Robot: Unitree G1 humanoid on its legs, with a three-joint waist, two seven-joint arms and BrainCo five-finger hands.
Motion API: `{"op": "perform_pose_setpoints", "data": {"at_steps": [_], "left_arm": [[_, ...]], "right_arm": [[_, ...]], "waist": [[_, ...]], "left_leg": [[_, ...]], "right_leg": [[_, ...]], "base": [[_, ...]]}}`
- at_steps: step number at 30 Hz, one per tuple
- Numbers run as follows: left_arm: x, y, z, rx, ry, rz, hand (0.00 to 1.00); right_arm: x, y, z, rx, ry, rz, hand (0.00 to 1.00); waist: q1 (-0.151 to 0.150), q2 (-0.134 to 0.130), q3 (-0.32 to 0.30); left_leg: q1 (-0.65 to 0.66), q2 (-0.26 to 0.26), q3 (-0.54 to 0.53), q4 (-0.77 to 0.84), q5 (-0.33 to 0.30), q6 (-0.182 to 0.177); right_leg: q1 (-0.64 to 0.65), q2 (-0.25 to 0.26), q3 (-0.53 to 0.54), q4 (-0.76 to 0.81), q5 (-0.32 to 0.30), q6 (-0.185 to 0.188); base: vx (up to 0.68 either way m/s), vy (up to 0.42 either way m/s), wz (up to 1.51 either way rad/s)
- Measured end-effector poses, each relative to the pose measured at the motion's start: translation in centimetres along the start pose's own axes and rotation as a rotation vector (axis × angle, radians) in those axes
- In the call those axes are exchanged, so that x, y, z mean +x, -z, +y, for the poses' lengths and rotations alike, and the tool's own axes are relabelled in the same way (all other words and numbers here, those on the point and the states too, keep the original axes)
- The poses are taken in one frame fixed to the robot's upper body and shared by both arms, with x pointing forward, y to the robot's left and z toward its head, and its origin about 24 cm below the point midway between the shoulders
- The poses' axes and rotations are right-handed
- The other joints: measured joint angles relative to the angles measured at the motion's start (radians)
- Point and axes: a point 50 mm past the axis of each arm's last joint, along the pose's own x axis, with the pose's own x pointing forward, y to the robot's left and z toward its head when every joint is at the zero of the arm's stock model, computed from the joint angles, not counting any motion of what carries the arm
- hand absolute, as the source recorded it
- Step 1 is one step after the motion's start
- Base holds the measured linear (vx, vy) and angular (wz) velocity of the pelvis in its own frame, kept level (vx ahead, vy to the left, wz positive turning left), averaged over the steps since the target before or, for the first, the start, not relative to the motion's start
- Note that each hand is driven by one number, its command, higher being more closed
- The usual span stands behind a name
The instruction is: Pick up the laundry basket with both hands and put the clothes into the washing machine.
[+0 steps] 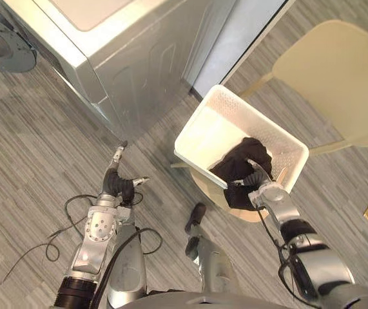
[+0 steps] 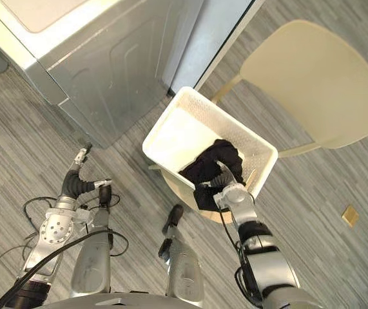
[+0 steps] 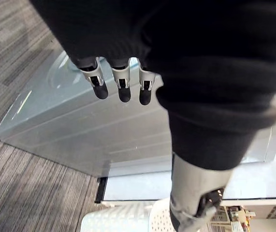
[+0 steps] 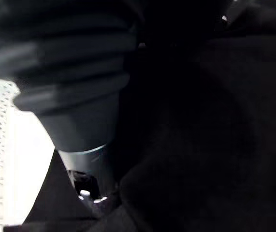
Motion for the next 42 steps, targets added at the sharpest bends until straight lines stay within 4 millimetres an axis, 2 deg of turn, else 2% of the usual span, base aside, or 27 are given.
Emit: {"op": "perform_pose_setpoints", "data": {"at_steps": [2, 5, 7, 8, 9, 11, 15, 19, 20, 22, 24, 27, 29, 33, 37, 42], "left_arm": [[0.5, -0.8, -1.2, -0.070, 0.052, -0.029, 0.00], [0.8, -1.2, -2.2, -0.183, 0.096, -0.030, 0.00], [1.0, -1.7, -3.0, -0.287, 0.143, -0.034, 0.00], [1.1, -1.8, -3.2, -0.307, 0.151, -0.036, 0.00], [1.3, -2.1, -3.7, -0.366, 0.166, -0.039, 0.00], [1.4, -2.5, -4.2, -0.405, 0.185, -0.048, 0.00], [1.6, -3.4, -5.3, -0.468, 0.220, -0.067, 0.00], [1.7, -3.9, -5.9, -0.519, 0.210, -0.073, 0.00], [1.8, -4.0, -5.9, -0.525, 0.207, -0.078, 0.00], [2.0, -4.4, -6.0, -0.532, 0.205, -0.089, 0.00], [2.2, -4.7, -5.9, -0.535, 0.200, -0.102, 0.00], [2.5, -5.0, -5.4, -0.533, 0.173, -0.119, 0.00], [2.6, -5.0, -5.1, -0.533, 0.164, -0.125, 0.00], [2.6, -4.9, -4.8, -0.527, 0.152, -0.124, 0.00], [2.5, -4.7, -4.6, -0.525, 0.142, -0.124, 0.00], [2.0, -4.0, -4.6, -0.505, 0.134, -0.098, 0.00]], "right_arm": [[0.9, -1.7, -0.5, -0.057, 0.006, 0.003, 0.00], [1.4, -3.2, -1.6, -0.135, 0.041, -0.003, 0.00], [1.7, -4.3, -3.2, -0.201, 0.090, -0.017, 0.00], [1.7, -4.6, -3.7, -0.207, 0.103, -0.021, 1.00], [1.7, -5.3, -4.9, -0.228, 0.139, -0.034, 1.00], [1.7, -5.8, -5.5, -0.230, 0.167, -0.047, 1.00], [1.3, -6.6, -8.2, -0.242, 0.252, -0.066, 1.00], [1.2, -7.2, -7.5, -0.176, 0.271, -0.118, 1.00], [1.1, -7.9, -7.0, -0.131, 0.270, -0.158, 1.00], [0.7, -8.1, -6.4, -0.065, 0.285, -0.204, 1.00], [0.1, -8.5, -6.6, 0.019, 0.316, -0.258, 1.00], [-1.7, -9.9, -8.0, 0.129, 0.426, -0.385, 1.00], [-3.9, -10.8, -9.8, 0.199, 0.552, -0.492, 1.00], [-7.0, -11.1, -11.7, 0.291, 0.731, -0.603, 1.00], [-9.6, -11.0, -11.4, 0.352, 0.802, -0.696, 1.00], [-10.9, -9.9, -9.8, 0.369, 0.819, -0.712, 1.00]], "waist": [[0.010, 0.011, 0.026], [0.012, 0.026, 0.036], [0.011, 0.045, 0.047], [0.011, 0.049, 0.050], [0.011, 0.054, 0.052], [0.011, 0.055, 0.053], [0.024, 0.057, 0.054], [0.036, 0.058, 0.054], [0.034, 0.058, 0.055], [0.032, 0.059, 0.055], [0.031, 0.059, 0.055], [0.026, 0.059, 0.055], [0.017, 0.059, 0.054], [0.004, 0.059, 0.054], [0.002, 0.059, 0.052], [-0.016, 0.055, 0.031]], "left_leg": [[-0.016, 0.001, 0.010, 0.000, 0.003, -0.002], [-0.044, -0.001, 0.019, 0.000, 0.014, 0.006], [-0.068, -0.001, 0.021, 0.000, 0.015, 0.004], [-0.073, -0.001, 0.020, 0.000, 0.015, 0.003], [-0.092, -0.001, 0.021, 0.000, 0.015, 0.002], [-0.110, -0.001, 0.021, 0.000, 0.016, 0.002], [-0.143, 0.001, 0.027, 0.000, 0.016, 0.002], [-0.142, 0.005, 0.050, 0.000, 0.022, 0.004], [-0.141, 0.005, 0.054, 0.001, 0.024, 0.005], [-0.136, 0.006, 0.059, 0.001, 0.024, 0.006], [-0.131, 0.006, 0.062, 0.001, 0.024, 0.006], [-0.109, 0.005, 0.068, 0.001, 0.024, 0.006], [-0.089, 0.007, 0.072, 0.001, 0.016, 0.008], [-0.061, 0.007, 0.072, 0.001, 0.010, 0.008], [-0.042, 0.009, 0.078, 0.001, 0.005, 0.010], [-0.011, 0.009, 0.077, 0.001, 0.002, 0.007]], "right_leg": [[-0.019, 0.003, 0.010, -0.014, 0.018, 0.003], [-0.047, 0.002, 0.019, -0.025, 0.033, 0.003], [-0.070, 0.003, 0.021, -0.028, 0.039, 0.003], [-0.075, 0.003, 0.020, -0.028, 0.039, 0.003], [-0.096, 0.003, 0.022, -0.028, 0.037, 0.005], [-0.113, 0.003, 0.022, -0.029, 0.037, 0.004], [-0.152, 0.002, 0.025, -0.028, 0.041, 0.000], [-0.166, 0.005, 0.046, -0.027, 0.049, -0.003], [-0.168, 0.005, 0.049, -0.027, 0.053, -0.005], [-0.167, 0.005, 0.052, -0.027, 0.054, -0.005], [-0.166, 0.005, 0.059, -0.027, 0.054, -0.006], [-0.158, 0.004, 0.074, -0.018, 0.052, -0.007], [-0.142, 0.005, 0.075, -0.011, 0.046, -0.007], [-0.132, -0.001, 0.075, 0.032, 0.017, -0.007], [-0.126, -0.003, 0.075, 0.054, -0.002, -0.010], [-0.095, -0.002, 0.074, 0.057, -0.001, -0.004]], "base": [[-0.04, -0.037, -0.14], [-0.02, -0.038, -0.11], [-0.02, -0.035, -0.04], [-0.03, -0.047, -0.02], [-0.02, -0.032, -0.03], [-0.01, -0.018, -0.02], [-0.01, -0.006, -0.04], [0.02, -0.008, -0.13], [0.03, -0.003, -0.14], [0.03, 0.003, -0.09], [0.02, 0.006, -0.10], [0.00, 0.010, -0.11], [0.00, 0.000, 0.00], [-0.04, 0.008, 0.03], [-0.03, -0.017, -0.02], [0.00, -0.006, 0.00]]}}
